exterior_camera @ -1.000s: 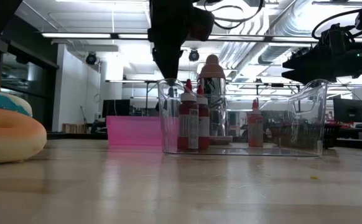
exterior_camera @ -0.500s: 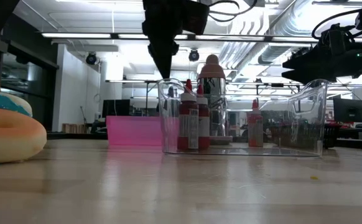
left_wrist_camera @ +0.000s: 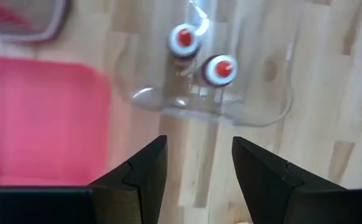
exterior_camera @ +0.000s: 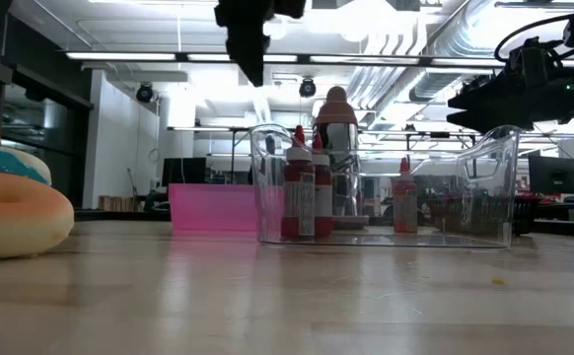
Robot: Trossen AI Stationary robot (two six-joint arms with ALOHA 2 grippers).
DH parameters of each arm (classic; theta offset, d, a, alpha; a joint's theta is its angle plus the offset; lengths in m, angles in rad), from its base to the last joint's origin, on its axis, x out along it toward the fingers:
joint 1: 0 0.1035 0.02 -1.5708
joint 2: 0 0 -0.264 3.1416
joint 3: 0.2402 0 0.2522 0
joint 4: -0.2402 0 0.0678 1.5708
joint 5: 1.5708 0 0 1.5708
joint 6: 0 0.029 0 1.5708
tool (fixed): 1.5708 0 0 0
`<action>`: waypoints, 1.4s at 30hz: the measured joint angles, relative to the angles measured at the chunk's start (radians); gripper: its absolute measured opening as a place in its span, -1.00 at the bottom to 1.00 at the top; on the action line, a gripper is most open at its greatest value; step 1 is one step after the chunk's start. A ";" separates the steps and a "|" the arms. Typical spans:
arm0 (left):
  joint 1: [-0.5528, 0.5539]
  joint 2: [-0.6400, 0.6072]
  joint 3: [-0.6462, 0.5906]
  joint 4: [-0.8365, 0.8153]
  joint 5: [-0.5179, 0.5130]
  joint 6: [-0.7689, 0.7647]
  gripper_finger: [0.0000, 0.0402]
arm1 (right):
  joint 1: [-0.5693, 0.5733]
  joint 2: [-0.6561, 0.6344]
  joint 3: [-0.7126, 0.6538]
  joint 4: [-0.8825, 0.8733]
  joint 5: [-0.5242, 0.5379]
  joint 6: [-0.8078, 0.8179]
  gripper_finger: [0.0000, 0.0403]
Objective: Pick & Place Food Item
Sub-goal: Put the bottom orange food coloring bottle into the transparent bin
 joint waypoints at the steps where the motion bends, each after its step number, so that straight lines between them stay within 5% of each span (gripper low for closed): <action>1: 0.008 -0.014 -0.005 -0.004 -0.005 -0.008 -0.14 | 0.000 0.000 0.000 0.000 0.000 0.000 0.12; 6: 0.044 -0.111 -0.100 0.043 -0.014 -0.025 -0.14 | 0.000 0.000 0.000 0.001 0.000 0.000 0.12; 20: 0.108 -0.435 -0.619 0.377 -0.012 -0.129 -0.14 | 0.000 0.000 0.000 0.002 0.000 0.000 0.12; 36: 0.127 -0.490 -0.824 0.691 -0.016 -0.034 -0.14 | 0.000 0.000 0.000 0.002 0.000 0.000 0.12; 42: 0.162 -0.489 -0.850 0.723 0.054 -0.036 -0.14 | 0.000 0.000 0.000 0.002 0.000 0.000 0.12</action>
